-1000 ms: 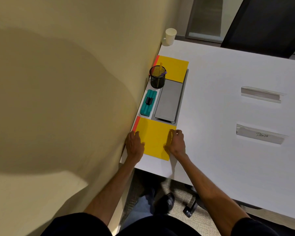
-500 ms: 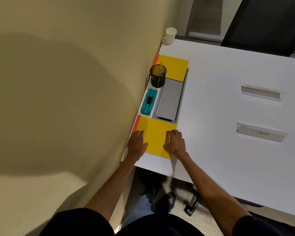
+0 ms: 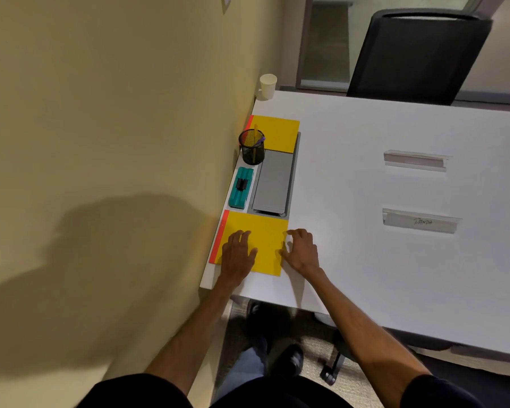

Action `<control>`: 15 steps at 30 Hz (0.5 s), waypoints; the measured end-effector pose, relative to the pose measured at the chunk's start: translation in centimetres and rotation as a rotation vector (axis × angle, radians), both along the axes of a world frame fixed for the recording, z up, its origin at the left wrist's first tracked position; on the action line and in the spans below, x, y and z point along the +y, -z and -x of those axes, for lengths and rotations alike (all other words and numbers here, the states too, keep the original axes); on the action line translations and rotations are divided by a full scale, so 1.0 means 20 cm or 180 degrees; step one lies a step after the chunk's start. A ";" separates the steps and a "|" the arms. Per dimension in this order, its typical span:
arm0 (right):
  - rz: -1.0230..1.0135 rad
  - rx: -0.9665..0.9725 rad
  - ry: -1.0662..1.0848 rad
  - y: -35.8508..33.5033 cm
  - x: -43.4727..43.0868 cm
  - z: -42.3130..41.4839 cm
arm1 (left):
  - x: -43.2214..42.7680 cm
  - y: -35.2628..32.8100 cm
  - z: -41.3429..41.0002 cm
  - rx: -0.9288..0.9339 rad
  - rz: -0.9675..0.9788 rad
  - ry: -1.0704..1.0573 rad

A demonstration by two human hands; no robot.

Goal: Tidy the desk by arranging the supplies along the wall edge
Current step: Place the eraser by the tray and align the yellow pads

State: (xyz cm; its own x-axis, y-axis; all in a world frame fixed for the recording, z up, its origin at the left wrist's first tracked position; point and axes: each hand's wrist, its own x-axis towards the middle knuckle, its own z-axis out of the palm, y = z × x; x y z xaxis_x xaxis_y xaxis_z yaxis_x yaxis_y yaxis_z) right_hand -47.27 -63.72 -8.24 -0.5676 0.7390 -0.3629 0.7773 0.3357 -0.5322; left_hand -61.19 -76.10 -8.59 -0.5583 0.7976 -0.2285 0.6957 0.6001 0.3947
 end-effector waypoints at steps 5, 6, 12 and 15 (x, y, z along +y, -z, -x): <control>-0.0107 0.0190 0.0202 -0.06 -0.01 -0.09 | 0.02 -0.06 -0.09 -0.0029 -0.0159 0.0011; -0.0123 0.0216 0.0243 -0.07 -0.02 -0.11 | 0.02 -0.07 -0.11 -0.0023 -0.0199 0.0024; -0.0262 0.0375 0.0471 -0.15 -0.02 -0.24 | 0.06 -0.14 -0.22 0.0229 -0.0224 0.0266; -0.0320 0.0469 0.0687 -0.19 -0.01 -0.31 | 0.11 -0.16 -0.27 0.0090 -0.0215 0.0261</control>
State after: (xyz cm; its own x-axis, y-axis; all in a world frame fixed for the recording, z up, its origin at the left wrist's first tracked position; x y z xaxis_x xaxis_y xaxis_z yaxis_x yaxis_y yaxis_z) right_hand -41.01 -63.96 -4.37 -0.4343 0.8767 -0.2068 0.7531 0.2275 -0.6173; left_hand -55.72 -73.89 -5.33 -0.4959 0.8539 -0.1579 0.7529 0.5134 0.4117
